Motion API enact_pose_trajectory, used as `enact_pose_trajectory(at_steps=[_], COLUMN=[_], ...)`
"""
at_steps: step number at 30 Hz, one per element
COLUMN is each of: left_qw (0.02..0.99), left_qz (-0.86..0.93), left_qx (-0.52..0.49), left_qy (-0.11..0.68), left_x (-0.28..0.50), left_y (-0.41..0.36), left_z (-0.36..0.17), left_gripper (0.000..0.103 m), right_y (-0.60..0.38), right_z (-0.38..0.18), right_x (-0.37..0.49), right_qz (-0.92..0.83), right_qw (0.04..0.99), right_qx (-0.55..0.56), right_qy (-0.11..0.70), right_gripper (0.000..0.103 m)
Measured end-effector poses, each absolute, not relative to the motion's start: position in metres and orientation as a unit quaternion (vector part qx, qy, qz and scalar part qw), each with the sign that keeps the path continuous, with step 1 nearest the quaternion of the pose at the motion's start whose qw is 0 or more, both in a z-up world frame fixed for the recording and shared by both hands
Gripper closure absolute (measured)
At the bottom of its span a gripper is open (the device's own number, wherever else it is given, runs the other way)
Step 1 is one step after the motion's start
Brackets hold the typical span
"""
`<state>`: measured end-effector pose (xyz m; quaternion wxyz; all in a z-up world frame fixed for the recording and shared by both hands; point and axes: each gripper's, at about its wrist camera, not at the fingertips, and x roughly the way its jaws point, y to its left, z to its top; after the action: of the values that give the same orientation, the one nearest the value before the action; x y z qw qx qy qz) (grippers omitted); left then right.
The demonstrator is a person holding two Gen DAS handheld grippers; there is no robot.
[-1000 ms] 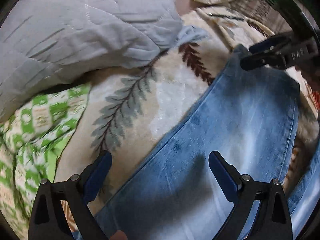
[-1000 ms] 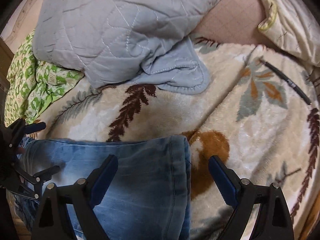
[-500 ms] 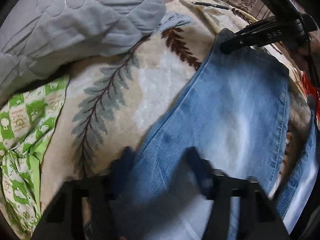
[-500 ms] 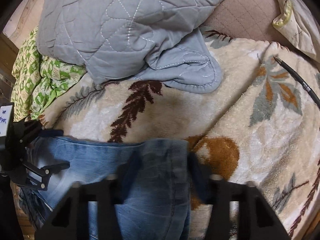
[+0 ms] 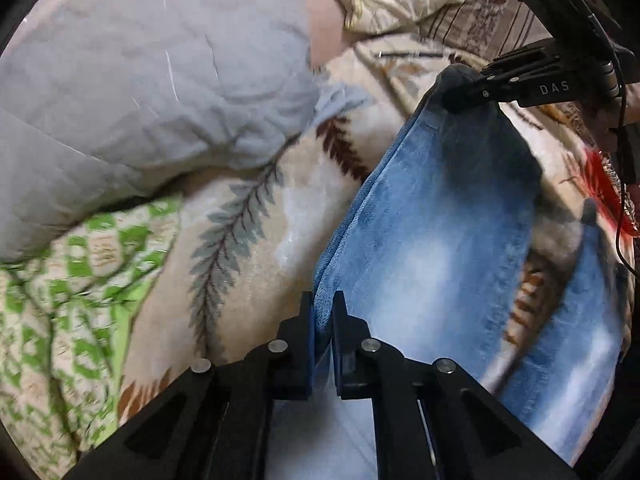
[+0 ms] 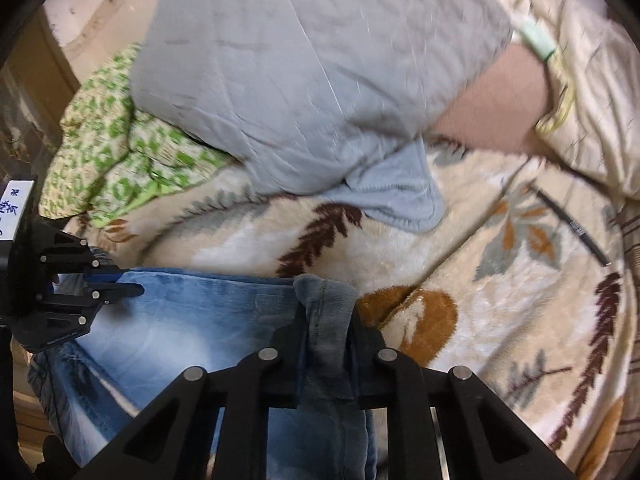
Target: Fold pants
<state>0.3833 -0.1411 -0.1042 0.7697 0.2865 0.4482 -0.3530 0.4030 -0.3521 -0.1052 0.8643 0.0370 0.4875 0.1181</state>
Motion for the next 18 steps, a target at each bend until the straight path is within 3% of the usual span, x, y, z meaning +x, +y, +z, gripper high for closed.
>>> enact_pose_trajectory(at_steps=[8,18], left_qw=[0.831,0.891], left_qz=[-0.310,-0.239], left_qx=[0.263,0.191], left_qy=[0.381,0.336], left_x=[0.277,0.168], left_y=[-0.113,-0.104], left_z=[-0.047,-0.054], left_gripper=[0.096,0.097], right_y=[-0.344,-0.328], right_z=[-0.041,-0.036], right_x=[0.285,0.157], right_qz=[0.137,0.110], right_qw=[0.902,0.927], right_qx=[0.023,0.001], right_qy=[0.408,0.359], right_gripper=[0.086,0.086])
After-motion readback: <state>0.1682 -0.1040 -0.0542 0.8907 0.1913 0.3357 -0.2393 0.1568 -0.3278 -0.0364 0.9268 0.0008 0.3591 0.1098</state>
